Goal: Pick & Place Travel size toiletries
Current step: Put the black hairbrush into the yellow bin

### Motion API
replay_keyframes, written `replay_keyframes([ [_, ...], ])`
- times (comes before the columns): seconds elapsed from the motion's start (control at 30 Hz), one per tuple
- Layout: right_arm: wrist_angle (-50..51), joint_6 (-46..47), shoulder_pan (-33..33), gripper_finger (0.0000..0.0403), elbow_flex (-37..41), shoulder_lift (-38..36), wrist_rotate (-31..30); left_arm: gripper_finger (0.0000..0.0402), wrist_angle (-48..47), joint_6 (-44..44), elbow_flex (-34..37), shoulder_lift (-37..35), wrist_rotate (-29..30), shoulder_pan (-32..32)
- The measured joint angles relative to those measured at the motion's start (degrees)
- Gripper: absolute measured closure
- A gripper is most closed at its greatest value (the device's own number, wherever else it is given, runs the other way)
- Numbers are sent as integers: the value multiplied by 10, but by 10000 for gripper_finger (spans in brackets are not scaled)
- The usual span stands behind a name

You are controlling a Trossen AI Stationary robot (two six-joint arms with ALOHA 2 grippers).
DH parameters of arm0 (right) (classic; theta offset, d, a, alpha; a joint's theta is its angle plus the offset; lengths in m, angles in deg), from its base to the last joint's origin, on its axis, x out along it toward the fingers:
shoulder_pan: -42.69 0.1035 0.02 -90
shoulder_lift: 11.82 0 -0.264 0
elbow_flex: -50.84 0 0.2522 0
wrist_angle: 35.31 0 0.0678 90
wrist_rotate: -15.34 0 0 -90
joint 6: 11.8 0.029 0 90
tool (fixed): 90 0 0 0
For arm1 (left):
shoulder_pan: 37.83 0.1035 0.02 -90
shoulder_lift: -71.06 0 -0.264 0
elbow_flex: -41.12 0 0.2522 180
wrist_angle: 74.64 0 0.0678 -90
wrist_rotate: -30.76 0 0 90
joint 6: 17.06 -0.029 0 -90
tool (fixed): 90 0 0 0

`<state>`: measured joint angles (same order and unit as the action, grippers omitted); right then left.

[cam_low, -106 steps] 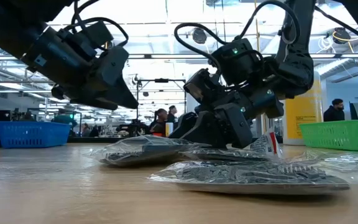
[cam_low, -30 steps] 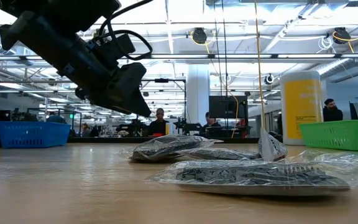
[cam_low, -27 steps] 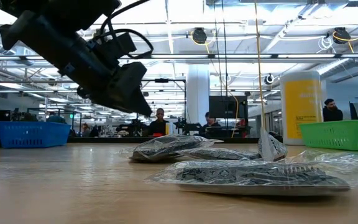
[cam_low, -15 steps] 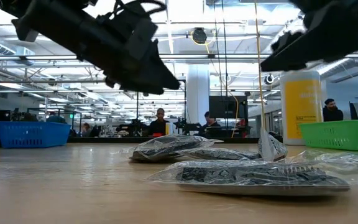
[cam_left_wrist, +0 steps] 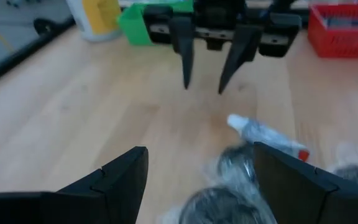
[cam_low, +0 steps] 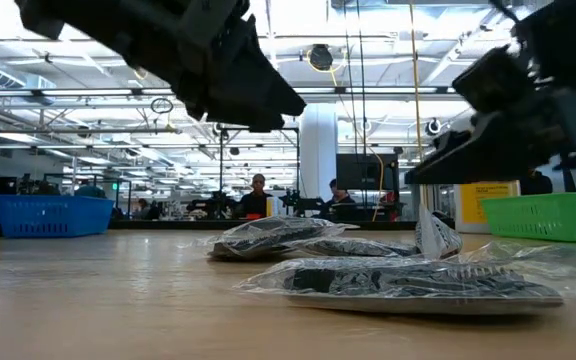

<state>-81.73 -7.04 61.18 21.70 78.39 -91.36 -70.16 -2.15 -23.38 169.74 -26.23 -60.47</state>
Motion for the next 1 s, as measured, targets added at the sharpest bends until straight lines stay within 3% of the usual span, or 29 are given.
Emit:
replay_keyframes([
  [0.13, -1, 4, -14, 218, -22, 55, 1, 119, -120, 66, -37, 0, -5, -8],
  [0.23, 0, -1, -20, 207, -42, 99, 2, 119, -163, 101, -48, 0, -51, -4],
  [0.3, 0, -11, -24, 199, -56, 127, 3, 119, -161, 121, -49, 1, -79, 0],
  [0.5, -2, -42, -42, 186, -92, 175, 5, 119, -133, 134, -50, 39, -70, 2],
  [0.7, -6, -61, -46, 193, -100, 181, 5, 119, -121, 197, -49, 93, -61, 10],
  [0.9, -6, -49, -46, 197, -99, 181, 5, 119, -69, 186, -49, 126, -60, 6],
  [1.0, -6, -44, -45, 195, -99, 181, 5, 119, -75, 205, -49, 123, -32, 4],
])
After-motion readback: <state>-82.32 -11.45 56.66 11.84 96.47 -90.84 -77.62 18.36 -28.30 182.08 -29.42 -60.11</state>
